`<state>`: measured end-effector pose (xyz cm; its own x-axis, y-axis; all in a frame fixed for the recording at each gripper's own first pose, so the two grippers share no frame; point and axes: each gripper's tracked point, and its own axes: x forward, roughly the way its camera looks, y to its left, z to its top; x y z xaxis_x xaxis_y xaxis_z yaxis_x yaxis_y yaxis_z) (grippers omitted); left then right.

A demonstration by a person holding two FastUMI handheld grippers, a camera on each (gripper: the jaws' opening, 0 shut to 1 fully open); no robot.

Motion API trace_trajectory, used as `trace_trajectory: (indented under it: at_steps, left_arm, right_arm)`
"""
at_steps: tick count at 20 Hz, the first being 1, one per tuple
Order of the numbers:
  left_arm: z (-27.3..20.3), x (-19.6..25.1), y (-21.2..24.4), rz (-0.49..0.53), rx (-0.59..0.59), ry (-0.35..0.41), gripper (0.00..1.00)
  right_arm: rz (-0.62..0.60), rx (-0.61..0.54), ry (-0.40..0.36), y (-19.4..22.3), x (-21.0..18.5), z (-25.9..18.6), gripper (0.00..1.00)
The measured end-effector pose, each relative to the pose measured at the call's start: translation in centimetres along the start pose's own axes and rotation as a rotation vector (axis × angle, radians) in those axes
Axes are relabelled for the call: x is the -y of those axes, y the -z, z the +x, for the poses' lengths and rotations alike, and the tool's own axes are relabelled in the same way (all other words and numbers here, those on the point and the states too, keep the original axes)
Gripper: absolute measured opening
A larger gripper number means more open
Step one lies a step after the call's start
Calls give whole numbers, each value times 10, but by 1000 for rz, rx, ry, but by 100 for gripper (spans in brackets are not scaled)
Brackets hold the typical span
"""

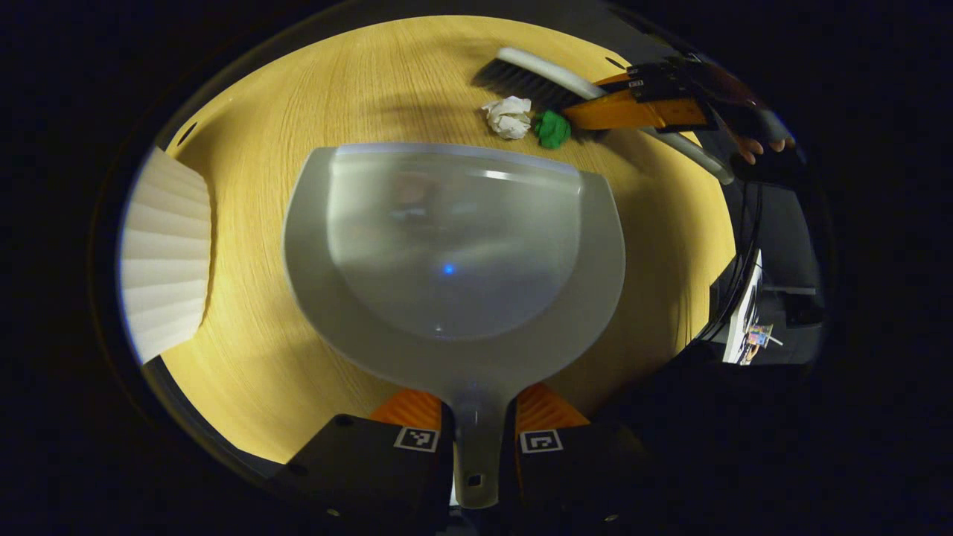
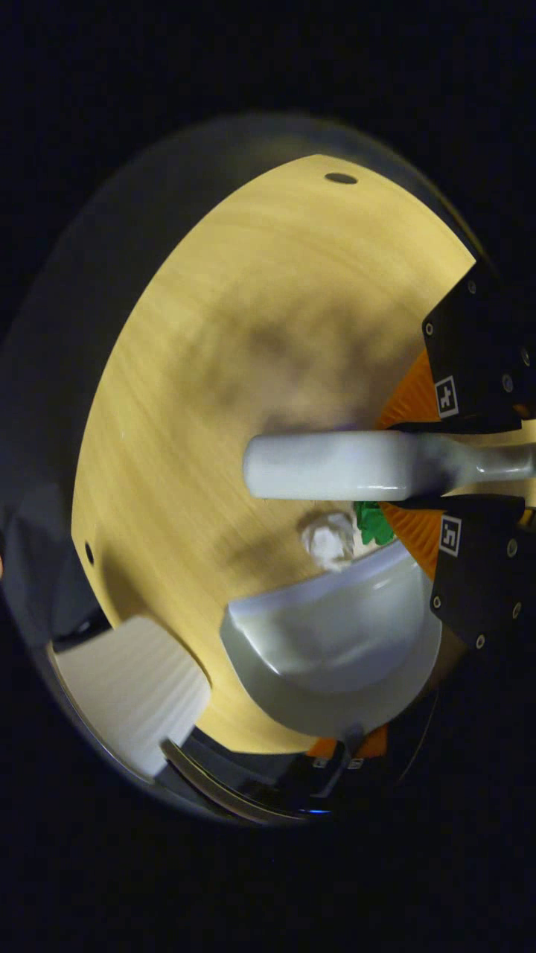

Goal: Pick up the small broom and dustpan from the desktop, sweep the trash into the dustpan with the broom, and then empty the trash into the garbage bin.

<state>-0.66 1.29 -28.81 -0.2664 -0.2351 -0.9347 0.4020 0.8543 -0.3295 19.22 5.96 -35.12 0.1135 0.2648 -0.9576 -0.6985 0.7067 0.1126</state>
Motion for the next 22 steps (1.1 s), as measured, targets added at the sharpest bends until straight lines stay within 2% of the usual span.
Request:
trace_trajectory:
  at_steps: [3, 5, 12, 14, 17, 22]
  left_arm:
    - [5, 2, 0, 11, -5, -4, 25]
    - [6, 1, 0, 2, -1, -2, 25]
    - [9, 6, -1, -52, 30, 12, 25]
    - [10, 6, -3, -71, 43, 16, 25]
    - [13, 10, -7, -105, 70, 27, 25]
    - [19, 15, -13, -161, 161, 50, 25]
  right_arm:
    - [-42, -19, -90, -8, -18, -5, 33]
    - [-20, -28, -188, -3, -41, -14, 33]
    - [-56, -63, -249, 7, -63, -34, 33]
    - [-39, -55, -221, 15, -59, -43, 33]
    - [61, 14, -201, 16, -50, -61, 33]
    - [338, 111, -29, 40, 2, -72, 34]
